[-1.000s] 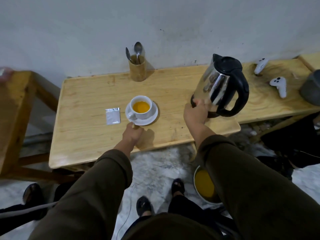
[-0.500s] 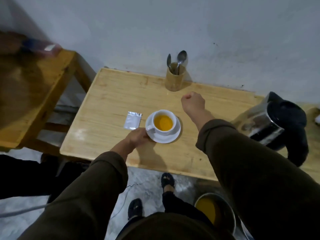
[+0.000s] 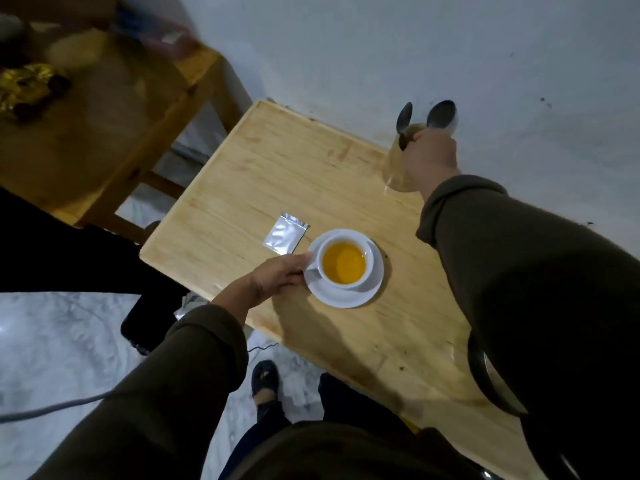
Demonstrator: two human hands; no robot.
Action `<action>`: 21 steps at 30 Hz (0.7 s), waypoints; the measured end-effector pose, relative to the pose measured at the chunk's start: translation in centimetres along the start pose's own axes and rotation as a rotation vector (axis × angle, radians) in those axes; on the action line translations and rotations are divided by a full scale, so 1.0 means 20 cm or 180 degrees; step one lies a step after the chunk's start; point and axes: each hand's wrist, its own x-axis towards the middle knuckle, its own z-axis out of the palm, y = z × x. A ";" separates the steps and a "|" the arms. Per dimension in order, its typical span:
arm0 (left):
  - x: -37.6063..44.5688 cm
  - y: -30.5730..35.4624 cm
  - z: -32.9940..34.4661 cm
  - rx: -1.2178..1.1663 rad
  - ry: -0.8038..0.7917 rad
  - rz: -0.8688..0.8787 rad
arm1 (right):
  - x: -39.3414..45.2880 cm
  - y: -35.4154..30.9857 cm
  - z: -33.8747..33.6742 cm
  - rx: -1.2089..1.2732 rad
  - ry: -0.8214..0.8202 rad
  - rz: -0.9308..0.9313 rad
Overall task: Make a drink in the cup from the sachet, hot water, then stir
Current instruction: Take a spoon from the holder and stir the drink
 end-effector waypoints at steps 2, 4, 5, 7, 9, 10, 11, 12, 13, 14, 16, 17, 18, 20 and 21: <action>0.02 -0.02 -0.02 -0.0003 -0.0079 -0.0023 | 0.02 0.00 0.00 -0.0234 -0.0021 -0.0144; 0.03 -0.02 -0.02 -0.0045 -0.0051 -0.0061 | 0.04 0.01 0.00 -0.0422 -0.0146 -0.0345; 0.03 -0.01 -0.01 -0.0069 -0.0009 -0.0059 | 0.05 0.01 0.01 -0.0469 -0.0149 -0.0382; 0.04 -0.01 0.00 -0.0074 0.0073 -0.0046 | 0.08 0.00 0.02 -0.0622 -0.0063 -0.0380; 0.04 -0.01 0.00 -0.0059 0.0072 -0.0066 | 0.09 0.00 0.05 -0.0731 0.0183 -0.0308; 0.04 0.00 0.00 -0.0062 0.0073 -0.0064 | 0.09 -0.01 0.06 -0.0806 0.0185 -0.0365; 0.04 0.00 0.00 -0.0069 0.0077 -0.0068 | 0.09 -0.01 0.07 -0.0896 0.0162 -0.0448; 0.04 0.00 0.00 -0.0086 0.0076 -0.0065 | 0.09 -0.01 0.07 -0.0979 0.0184 -0.0513; 0.04 0.00 0.00 -0.0089 0.0072 -0.0061 | 0.10 -0.01 0.07 -0.1038 0.0197 -0.0577; 0.03 0.00 0.01 -0.0087 0.0077 -0.0046 | 0.10 0.00 0.07 -0.1067 0.0199 -0.0637; 0.03 0.01 0.01 -0.0087 0.0118 -0.0048 | 0.11 0.00 0.07 -0.1017 0.0227 -0.0795; 0.03 0.00 0.01 -0.0090 0.0124 -0.0044 | 0.12 0.01 0.07 -0.0915 0.0232 -0.0870; 0.03 0.00 0.01 -0.0092 0.0100 -0.0026 | 0.11 0.02 0.06 -0.0816 0.0240 -0.0941; 0.03 -0.01 0.00 -0.0116 0.0024 -0.0011 | 0.10 0.03 0.04 -0.0668 0.0310 -0.1072; 0.03 -0.01 0.00 -0.0118 0.0022 0.0001 | 0.09 0.03 0.03 -0.0606 0.0366 -0.1150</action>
